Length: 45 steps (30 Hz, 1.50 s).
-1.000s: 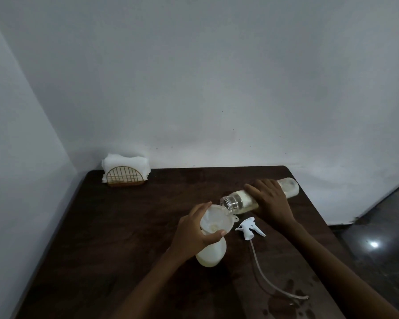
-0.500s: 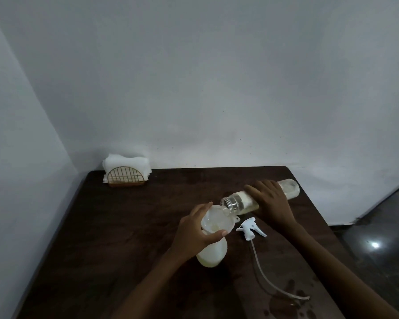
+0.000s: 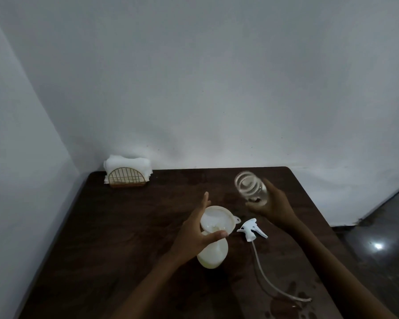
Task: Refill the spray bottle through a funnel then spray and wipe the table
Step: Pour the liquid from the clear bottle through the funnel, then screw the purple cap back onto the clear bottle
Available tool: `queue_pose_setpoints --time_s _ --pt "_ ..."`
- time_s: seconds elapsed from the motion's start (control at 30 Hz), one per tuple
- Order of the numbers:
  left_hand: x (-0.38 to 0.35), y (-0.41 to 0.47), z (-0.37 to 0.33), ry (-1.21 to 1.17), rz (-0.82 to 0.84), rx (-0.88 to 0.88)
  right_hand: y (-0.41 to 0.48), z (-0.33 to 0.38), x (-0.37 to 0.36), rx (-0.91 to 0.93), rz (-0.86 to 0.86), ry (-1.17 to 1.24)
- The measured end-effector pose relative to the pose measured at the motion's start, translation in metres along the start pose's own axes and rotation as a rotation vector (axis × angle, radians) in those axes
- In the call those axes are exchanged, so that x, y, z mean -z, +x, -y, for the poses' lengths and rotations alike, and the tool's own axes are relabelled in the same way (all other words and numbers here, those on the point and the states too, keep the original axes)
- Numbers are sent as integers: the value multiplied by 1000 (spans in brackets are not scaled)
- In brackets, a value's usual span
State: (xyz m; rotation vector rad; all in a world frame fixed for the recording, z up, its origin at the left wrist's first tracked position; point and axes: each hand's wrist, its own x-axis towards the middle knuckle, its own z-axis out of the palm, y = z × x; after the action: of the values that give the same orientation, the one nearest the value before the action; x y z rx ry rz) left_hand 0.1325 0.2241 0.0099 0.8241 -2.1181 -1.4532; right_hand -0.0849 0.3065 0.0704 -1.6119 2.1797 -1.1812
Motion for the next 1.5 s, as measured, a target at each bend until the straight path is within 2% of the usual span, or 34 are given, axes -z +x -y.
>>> queue_pose_setpoints --time_s 0.07,0.13,0.2,0.23,0.33,0.4,0.6,0.7,0.87,0.97,1.07,1.2,1.37,1.5 --pt "0 -1 -2 -101 -94 7 4 1 6 -108 -38 198" --pt "3 -2 3 -148 -299 58 7 1 9 -177 -75 364" --pt "10 -5 19 -12 -416 142 11 8 14 -222 -120 496" --pt "14 -8 30 95 -372 201 13 12 16 -226 -130 554" --pt "12 -25 64 527 -82 331 21 28 23 -187 -134 720" --pt "3 -36 78 731 33 383 27 36 24 -181 -141 844" --pt "-4 -43 92 854 11 343 43 53 22 -158 -139 899" --pt "-1 -41 92 754 -63 323 47 59 20 -164 -142 892" --pt "34 -4 38 204 -389 307 48 66 17 -157 -111 898" --pt "61 21 -32 -45 -515 163 51 72 15 -133 -98 848" --pt "79 28 -103 -316 -500 -74 54 75 12 -110 -100 746" --pt "83 27 -162 -457 -475 -312 56 83 5 -47 -73 555" --pt "70 32 -173 -529 -572 -359 56 90 -6 85 -80 388" --pt "59 38 -163 -458 -527 -383 55 93 -12 132 -68 368"
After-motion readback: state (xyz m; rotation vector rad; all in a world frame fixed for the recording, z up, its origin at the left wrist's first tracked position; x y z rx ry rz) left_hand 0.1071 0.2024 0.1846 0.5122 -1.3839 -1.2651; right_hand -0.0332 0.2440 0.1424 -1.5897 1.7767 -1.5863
